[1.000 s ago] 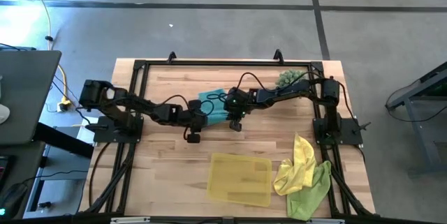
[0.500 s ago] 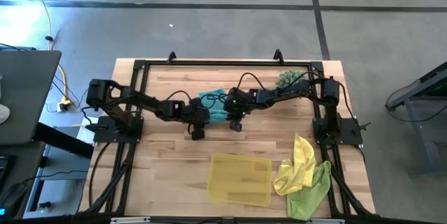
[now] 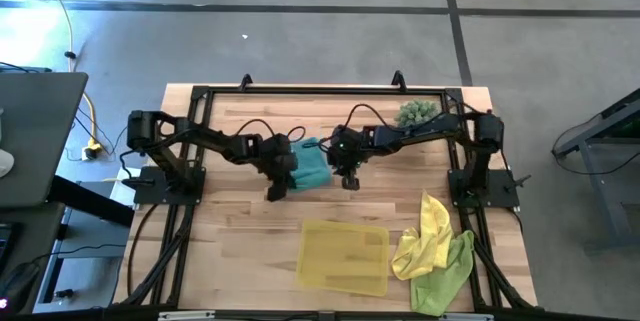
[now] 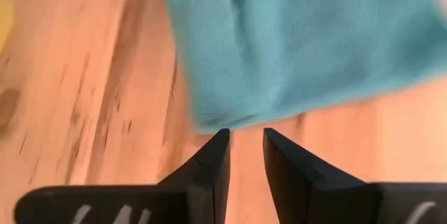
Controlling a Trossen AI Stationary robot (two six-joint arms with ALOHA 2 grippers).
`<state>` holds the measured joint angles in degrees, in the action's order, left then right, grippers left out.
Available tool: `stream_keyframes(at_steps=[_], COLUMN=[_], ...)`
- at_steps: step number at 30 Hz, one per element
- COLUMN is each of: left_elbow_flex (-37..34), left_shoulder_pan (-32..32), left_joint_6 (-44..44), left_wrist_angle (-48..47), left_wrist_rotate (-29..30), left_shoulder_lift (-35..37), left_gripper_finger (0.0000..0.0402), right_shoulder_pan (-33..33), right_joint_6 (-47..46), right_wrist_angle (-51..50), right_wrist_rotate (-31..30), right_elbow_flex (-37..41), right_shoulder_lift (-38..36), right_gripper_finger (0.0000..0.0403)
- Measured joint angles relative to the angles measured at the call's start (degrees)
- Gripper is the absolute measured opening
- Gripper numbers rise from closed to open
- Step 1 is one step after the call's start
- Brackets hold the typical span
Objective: Roll microfiber towels into tight, uniform cylinder then place into a basket
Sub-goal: Roll the blue towel
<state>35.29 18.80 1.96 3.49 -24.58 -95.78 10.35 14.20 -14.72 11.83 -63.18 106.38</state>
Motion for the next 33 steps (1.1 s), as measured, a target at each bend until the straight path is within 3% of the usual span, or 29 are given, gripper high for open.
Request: stream_keyframes(at_steps=[3, 6, 12, 15, 20, 28, 33], left_elbow_flex=[-0.1, -0.1, 0.0, 0.0, 0.1, 0.1, 0.1], left_shoulder_pan=[2.3, 4.1, 5.2, 4.8, 3.8, 3.7, 3.7], left_joint_6=[0.0, 0.7, 3.5, 3.9, 3.9, 4.1, 5.0], left_wrist_angle=[-0.2, -0.2, -0.4, -0.7, -0.8, -0.7, -0.6], left_wrist_rotate=[-5.0, -6.3, -5.6, -5.1, -3.9, -3.8, -3.7], left_shoulder_lift=[-0.4, -0.4, -0.3, -0.2, -0.1, -0.1, -0.1], left_gripper_finger=[0.0002, 0.0001, 0.0001, 0.0000, 0.0000, 0.0000, 0.0000], right_shoulder_pan=[-2.5, -5.9, -11.3, -11.9, -11.4, -11.8, -10.4], right_joint_6=[7.5, 13.3, 22.2, 24.3, 21.9, 21.8, 20.3], right_wrist_angle=[-1.1, -0.1, 7.6, 8.2, 8.0, 7.4, 8.2], right_wrist_rotate=[-0.6, -0.6, -14.6, -17.8, -15.0, -15.3, -15.4], right_elbow_flex=[-0.1, -0.1, -0.2, -0.3, -0.3, -0.4, -0.4], right_shoulder_lift=[-1.5, -1.3, 1.1, 1.9, 2.0, 2.5, 4.6], right_gripper_finger=[0.0080, 0.0080, 0.0080, 0.0080, 0.0097, 0.0177, 0.0188])
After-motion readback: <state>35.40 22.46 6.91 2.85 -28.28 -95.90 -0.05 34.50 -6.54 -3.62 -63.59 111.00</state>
